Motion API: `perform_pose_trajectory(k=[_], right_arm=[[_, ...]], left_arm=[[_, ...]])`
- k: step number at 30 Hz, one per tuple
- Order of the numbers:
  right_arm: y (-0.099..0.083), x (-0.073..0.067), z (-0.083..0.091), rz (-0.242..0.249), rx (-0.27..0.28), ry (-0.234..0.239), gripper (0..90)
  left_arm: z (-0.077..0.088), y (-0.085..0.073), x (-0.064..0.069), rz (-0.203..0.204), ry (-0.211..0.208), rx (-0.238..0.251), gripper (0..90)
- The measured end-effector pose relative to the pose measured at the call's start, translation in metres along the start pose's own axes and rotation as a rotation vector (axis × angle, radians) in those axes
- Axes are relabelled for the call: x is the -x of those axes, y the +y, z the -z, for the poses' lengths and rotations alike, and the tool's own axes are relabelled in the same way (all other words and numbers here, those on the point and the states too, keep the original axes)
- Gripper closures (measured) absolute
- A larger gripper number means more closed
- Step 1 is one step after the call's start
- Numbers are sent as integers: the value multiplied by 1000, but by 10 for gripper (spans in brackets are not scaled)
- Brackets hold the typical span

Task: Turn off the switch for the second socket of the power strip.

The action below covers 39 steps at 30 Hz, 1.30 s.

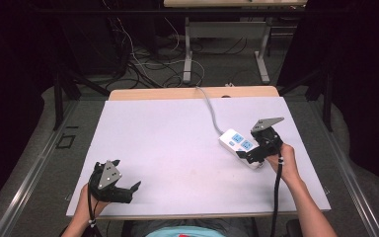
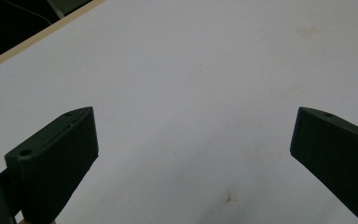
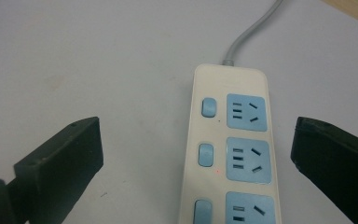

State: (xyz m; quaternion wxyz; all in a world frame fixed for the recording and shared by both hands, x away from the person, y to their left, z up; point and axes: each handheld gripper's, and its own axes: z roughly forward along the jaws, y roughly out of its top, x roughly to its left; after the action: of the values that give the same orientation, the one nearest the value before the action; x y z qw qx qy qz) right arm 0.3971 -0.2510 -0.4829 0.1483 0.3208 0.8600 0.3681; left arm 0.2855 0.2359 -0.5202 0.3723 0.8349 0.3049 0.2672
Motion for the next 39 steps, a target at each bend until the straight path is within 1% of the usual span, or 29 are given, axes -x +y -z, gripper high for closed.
perform_pose_trajectory(k=[1, 3, 4, 6, 9, 10, 11, 12, 13, 15, 17, 19, 21, 22, 23, 25, 26, 27, 29, 31, 32, 33, 34, 35, 36, 38, 39], right_arm=[[0, 1, -1, 0, -9, -2, 18], [-1, 2, -2, -9, -20, 12, 19], [-1, 3, -2, -10, -12, 3, 20], [-2, 4, -2, -11, -11, 6, 21], [-3, 6, -3, -26, -17, 17, 21], [-3, 6, -3, -30, -28, 24, 21], [-3, 7, -4, -37, -25, 28, 21], [-3, 7, -4, -37, -25, 28, 21], [-3, 7, -5, -38, -21, 16, 21], [-1, 9, -7, -43, -26, 23, 21], [0, 11, -9, -35, -30, 16, 21], [1, 10, -11, -54, -36, 15, 21], [2, 10, -11, -48, -35, 21, 21], [2, 11, -13, -33, -30, 17, 13], [3, 12, -13, -32, -33, 19, 9], [3, 14, -15, -46, -41, 35, 7], [3, 15, -16, -56, -41, 25, 7], [3, 15, -16, -56, -41, 25, 7], [3, 18, -17, -59, -34, 34, 0], [3, 20, -18, -70, -29, 30, 0], [3, 21, -19, -60, -22, 37, 0], [3, 21, -19, -60, -22, 37, 0], [3, 22, -19, -67, -30, 33, 0], [3, 23, -20, -84, -26, 31, 0], [2, 24, -20, -79, -26, 38, 0], [1, 25, -21, -87, -24, 50, 0], [1, 25, -21, -87, -24, 50, 0]], left_arm=[[0, 0, 0, 3, 2, 4, 7], [0, 0, 0, 2, 0, 5, 7], [0, 0, 1, 2, -5, 6, 7], [0, 0, 1, 3, -7, 3, 7], [0, 0, 1, 7, -5, 8, 7], [0, 0, 1, 9, -4, 9, 7], [0, 0, 1, 7, -2, 8, 7], [0, 0, 1, 4, 0, 2, 7], [0, 0, 1, 5, -3, 1, 7], [0, 0, 1, 5, -7, -2, 7], [0, 1, 1, 4, -5, -2, 7], [0, 0, 2, 6, -3, 1, 7], [0, 0, 2, 12, 1, 9, 7], [0, 1, 1, 10, 3, 7, 7], [0, 1, 0, 3, 3, -1, 7], [-1, 1, 1, 4, 0, -1, 7], [-1, 1, 0, -2, -1, -6, 7], [-2, 1, 1, 6, -1, 3, 7], [-1, 1, 1, 2, 0, 2, 7], [-1, 0, 1, 13, 1, 4, 7], [-1, 0, 1, 16, -1, 3, 7], [-1, 0, 1, 7, 1, -4, 7], [-2, 0, 1, 8, -2, -3, 7], [-2, 0, 0, 6, -2, -4, 7], [-2, 0, 0, 6, -3, -4, 7], [-3, 0, 1, 14, -10, -1, 7], [-3, 0, 0, 10, -10, -1, 7]])
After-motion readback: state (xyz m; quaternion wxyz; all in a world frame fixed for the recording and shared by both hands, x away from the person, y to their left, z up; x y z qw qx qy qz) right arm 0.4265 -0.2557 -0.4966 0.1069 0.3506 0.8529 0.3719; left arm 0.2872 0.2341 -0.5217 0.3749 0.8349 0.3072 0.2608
